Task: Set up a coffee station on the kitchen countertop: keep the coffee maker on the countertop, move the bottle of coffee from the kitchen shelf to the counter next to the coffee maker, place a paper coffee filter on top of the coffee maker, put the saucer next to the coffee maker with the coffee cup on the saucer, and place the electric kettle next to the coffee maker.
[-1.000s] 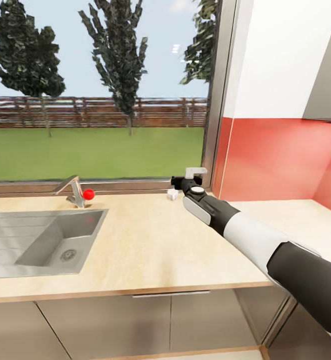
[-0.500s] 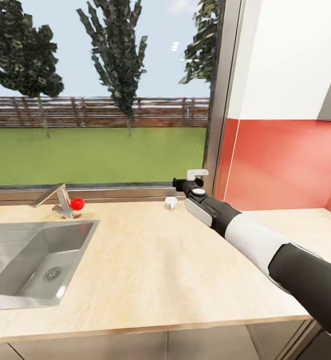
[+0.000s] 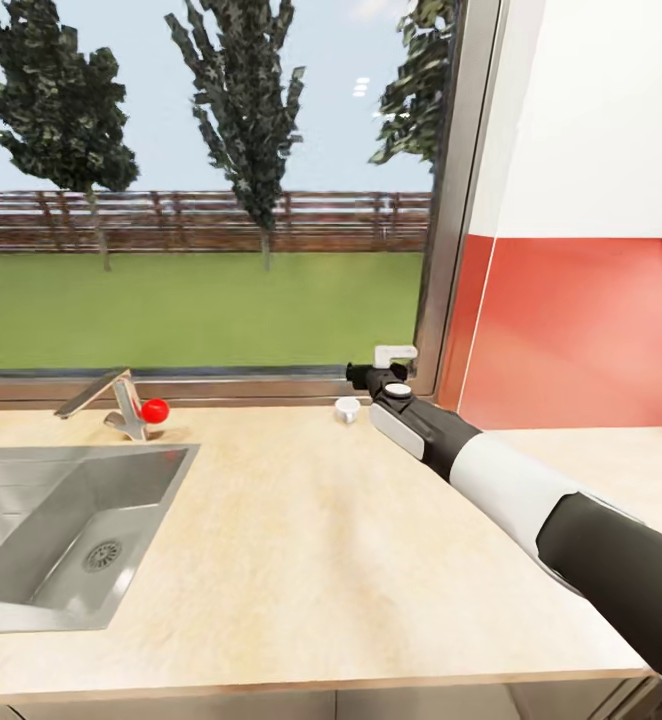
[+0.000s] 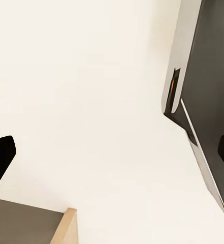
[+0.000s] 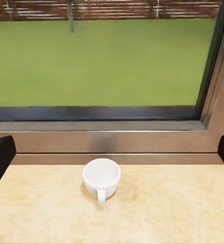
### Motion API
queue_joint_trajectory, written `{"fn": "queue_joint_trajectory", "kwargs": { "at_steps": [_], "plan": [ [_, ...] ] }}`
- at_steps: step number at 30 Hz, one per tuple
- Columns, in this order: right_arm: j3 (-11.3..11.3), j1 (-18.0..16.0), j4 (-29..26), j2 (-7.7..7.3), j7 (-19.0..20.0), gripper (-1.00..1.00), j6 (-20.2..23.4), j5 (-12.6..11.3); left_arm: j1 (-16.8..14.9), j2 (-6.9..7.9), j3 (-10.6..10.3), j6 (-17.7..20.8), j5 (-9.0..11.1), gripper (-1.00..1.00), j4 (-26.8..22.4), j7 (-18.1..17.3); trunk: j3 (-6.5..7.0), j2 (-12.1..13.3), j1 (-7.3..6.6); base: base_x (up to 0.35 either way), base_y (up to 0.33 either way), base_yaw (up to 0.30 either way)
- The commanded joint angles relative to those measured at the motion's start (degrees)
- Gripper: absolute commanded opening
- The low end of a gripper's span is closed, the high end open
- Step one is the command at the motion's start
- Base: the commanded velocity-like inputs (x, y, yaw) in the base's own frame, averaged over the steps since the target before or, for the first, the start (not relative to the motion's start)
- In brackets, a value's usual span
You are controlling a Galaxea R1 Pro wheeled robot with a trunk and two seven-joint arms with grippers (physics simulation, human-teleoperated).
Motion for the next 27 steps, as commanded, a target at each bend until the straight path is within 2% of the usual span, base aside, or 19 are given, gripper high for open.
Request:
{"fn": "queue_joint_trajectory", "kwargs": {
  "at_steps": [1,14,15,19,27],
  "plan": [
    [0.3,-0.1,-0.1,-0.05,-0.4,1.0,0.3,-0.1,0.0,-0.03,0.4,-0.2,-0.4,1.0,0.0,0.1,-0.09,-0.1,0.04,0.116,-0.059,0.002],
    [0.3,0.8,1.6,-0.09,-0.2,1.0,0.4,-0.1,0.0,0.0,0.3,-0.2,-0.5,1.0,0.0,0.1,-0.09,-0.1,0.04,0.01,-0.005,0.0],
    [0.3,0.8,1.6,-0.09,1.2,1.0,0.4,-0.1,0.0,0.02,0.3,-0.2,-0.5,1.0,0.0,0.1,-0.09,-0.1,0.04,0.0,0.0,0.0],
    [0.4,0.8,1.6,-0.09,2.5,1.0,0.3,-0.1,0.0,-0.03,0.3,-0.2,-0.5,1.0,0.0,0.1,-0.09,-0.1,0.04,0.0,0.0,0.0],
    [0.4,1.4,1.6,-0.09,2.9,1.0,0.3,-0.1,0.0,-0.04,0.3,-0.2,-0.5,1.0,0.0,0.1,-0.1,-0.1,0.04,0.051,-0.022,0.005]
  ]
}}
